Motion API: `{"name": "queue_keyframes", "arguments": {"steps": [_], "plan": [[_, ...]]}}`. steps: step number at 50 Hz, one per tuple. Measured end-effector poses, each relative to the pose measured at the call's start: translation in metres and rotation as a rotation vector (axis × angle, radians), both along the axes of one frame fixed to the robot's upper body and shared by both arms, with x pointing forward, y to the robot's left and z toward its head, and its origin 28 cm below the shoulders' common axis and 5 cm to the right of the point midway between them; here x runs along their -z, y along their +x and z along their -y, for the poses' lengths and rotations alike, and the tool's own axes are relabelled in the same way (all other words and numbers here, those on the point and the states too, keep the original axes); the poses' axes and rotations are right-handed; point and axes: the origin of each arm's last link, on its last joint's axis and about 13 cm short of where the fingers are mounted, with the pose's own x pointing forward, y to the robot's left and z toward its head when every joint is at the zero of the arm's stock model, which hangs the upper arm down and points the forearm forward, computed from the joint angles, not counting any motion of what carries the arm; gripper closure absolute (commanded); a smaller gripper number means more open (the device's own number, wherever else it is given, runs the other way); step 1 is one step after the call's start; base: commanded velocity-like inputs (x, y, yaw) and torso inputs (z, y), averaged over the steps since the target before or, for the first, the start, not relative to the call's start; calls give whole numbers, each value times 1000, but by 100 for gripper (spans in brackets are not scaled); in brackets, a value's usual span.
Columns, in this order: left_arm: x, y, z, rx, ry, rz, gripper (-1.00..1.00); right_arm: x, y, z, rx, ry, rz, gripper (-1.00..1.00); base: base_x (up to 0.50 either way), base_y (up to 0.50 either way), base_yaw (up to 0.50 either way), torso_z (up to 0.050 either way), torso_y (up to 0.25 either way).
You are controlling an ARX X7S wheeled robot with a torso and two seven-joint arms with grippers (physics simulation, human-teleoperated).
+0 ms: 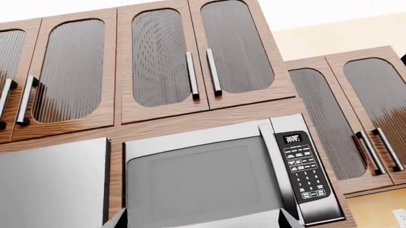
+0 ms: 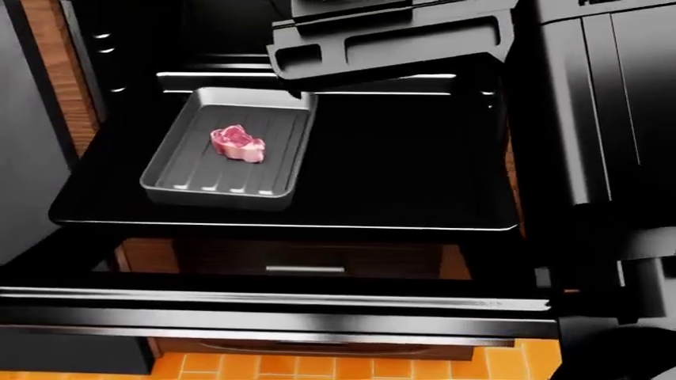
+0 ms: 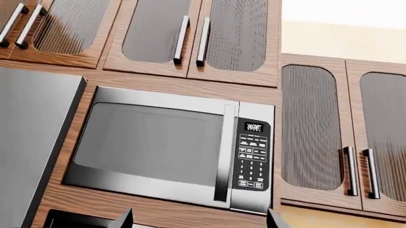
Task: Pick the steak from the oven and place it on the plate on the counter.
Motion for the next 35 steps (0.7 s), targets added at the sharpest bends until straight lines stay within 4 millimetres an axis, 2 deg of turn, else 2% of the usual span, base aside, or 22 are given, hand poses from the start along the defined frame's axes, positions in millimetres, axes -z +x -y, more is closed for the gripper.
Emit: {"name": "queue_keyframes", "arguments": {"steps": [12, 17, 35], "plan": [[-1, -4, -2, -11, 10, 15, -100, -2, -4, 0, -4, -5, 11, -100, 48, 495, 0, 0, 0], [-1, -5, -3, -16, 7, 17, -100, -1, -5, -1, -15, -8, 13, -100, 48, -4, 0, 0, 0], [0, -7, -1, -4, 15, 26, -100, 3, -4, 1, 3, -1, -18, -100, 500, -171, 0, 0, 0]]}}
